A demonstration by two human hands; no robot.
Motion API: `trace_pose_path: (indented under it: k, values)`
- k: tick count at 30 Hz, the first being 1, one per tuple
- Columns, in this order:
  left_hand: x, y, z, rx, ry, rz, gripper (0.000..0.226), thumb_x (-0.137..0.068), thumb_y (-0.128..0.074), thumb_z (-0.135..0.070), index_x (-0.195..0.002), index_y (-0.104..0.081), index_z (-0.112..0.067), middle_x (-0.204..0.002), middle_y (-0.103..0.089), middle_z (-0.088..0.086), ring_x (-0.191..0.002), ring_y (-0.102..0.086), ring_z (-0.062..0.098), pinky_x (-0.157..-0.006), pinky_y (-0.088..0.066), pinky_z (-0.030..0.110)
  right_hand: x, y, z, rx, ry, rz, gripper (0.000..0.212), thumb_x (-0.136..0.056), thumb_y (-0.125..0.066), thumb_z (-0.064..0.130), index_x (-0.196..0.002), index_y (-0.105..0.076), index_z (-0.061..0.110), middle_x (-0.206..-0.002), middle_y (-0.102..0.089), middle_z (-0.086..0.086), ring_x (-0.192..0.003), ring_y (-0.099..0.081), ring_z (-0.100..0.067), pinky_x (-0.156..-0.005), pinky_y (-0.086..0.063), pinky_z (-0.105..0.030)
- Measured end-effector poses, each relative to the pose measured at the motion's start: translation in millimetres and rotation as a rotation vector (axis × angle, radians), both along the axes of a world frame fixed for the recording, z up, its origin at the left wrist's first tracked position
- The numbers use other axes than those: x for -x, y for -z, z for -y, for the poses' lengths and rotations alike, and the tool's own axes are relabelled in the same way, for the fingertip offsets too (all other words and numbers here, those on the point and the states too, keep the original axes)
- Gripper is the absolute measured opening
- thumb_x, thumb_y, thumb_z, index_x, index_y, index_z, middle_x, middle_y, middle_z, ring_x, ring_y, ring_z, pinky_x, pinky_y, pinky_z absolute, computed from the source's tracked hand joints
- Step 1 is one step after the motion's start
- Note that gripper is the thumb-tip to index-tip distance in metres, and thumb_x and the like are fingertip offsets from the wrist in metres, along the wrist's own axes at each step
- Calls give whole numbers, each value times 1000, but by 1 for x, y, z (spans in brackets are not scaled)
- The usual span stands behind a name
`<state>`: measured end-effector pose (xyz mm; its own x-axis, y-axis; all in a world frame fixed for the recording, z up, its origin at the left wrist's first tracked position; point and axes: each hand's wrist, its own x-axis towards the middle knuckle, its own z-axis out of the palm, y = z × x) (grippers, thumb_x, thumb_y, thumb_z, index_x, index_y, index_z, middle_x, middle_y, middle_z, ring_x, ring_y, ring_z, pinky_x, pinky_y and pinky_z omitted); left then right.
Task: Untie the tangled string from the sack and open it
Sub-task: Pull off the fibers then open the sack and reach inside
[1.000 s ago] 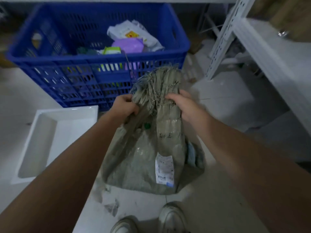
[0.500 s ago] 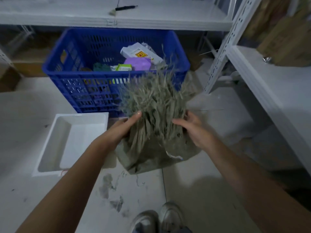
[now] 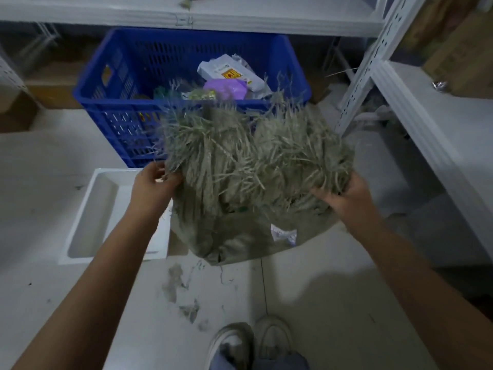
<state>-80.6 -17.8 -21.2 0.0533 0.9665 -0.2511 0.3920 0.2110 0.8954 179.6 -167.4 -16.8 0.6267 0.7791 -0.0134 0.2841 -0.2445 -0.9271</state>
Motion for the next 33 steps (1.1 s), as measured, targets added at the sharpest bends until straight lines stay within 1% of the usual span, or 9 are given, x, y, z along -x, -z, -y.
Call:
trace_pose_path:
  k: [3,9,13,15,19,22,25,28,33]
  values:
    - [1,-1,32,68,-52,-259,84,-75,-50,-69,-116,-57,5,-117,-59,29,-105,-58,46,-91,-50,52,11,11,10,26,11,-65,27,-78,-72,0,-102,-60,1,-86,-61,1,-69,-62,8,-53,-41,3]
    - [-62,-21,92,598,192,350,88,-70,-43,-80,-145,-33,-35,-151,-39,7,-124,-52,35,-100,-46,52,50,40,19,89,-171,-600,69,-77,-74,3,-71,-57,70,-75,-64,35,-70,-57,18,-59,-42,4]
    - [-87,-9,81,545,149,272,54,-74,-71,-46,-108,-56,-7,-106,-66,17,-79,-64,27,-70,-55,34,57,68,30,34,-409,-354,60,-23,-97,18,-78,-72,19,-82,-61,-6,-81,-59,-17,-75,-53,-27]
    - [-94,-2,77,470,183,220,9,-87,-63,-13,-82,-56,-10,-76,-62,16,-59,-56,26,-59,-53,34,55,55,42,70,-586,-108,44,-55,-86,22,-95,-68,25,-96,-65,-6,-96,-62,-19,-89,-51,-34]
    - [-87,7,61,325,297,215,15,-90,-53,6,-95,-66,-2,-69,-70,9,-67,-68,25,-76,-60,42,50,46,37,135,-441,-360,22,-80,-60,9,-99,-69,1,-94,-66,-11,-79,-65,3,-73,-52,-16]
    - [-77,0,53,203,418,220,16,-89,-54,6,-100,-66,3,-61,-72,3,-57,-68,16,-58,-60,29,20,25,17,11,-23,-411,37,-95,-40,20,-73,-69,10,-82,-67,-15,-60,-64,-5,-59,-53,-18]
    - [-77,-14,42,142,463,256,18,-88,-58,3,-102,-69,0,-76,-73,6,-73,-69,23,-76,-59,38,18,-6,-7,127,-100,-453,52,-96,-31,49,-111,-59,7,-103,-65,-7,-95,-62,-20,-89,-49,-34]
    - [-77,-39,31,87,585,344,22,-87,-55,5,-83,-69,-11,-60,-73,-5,-58,-69,7,-60,-58,22,31,-31,-28,238,-277,-414,78,-74,-43,77,-137,-45,31,-139,-50,10,-127,-46,-14,-113,-30,-40]
    - [-71,-52,-11,96,466,399,34,-93,-48,-1,-72,-71,-16,-58,-70,-9,-65,-67,9,-80,-59,35,40,-54,-47,72,-247,-388,36,-85,-57,51,-107,-65,24,-92,-66,13,-82,-65,-7,-90,-48,-13]
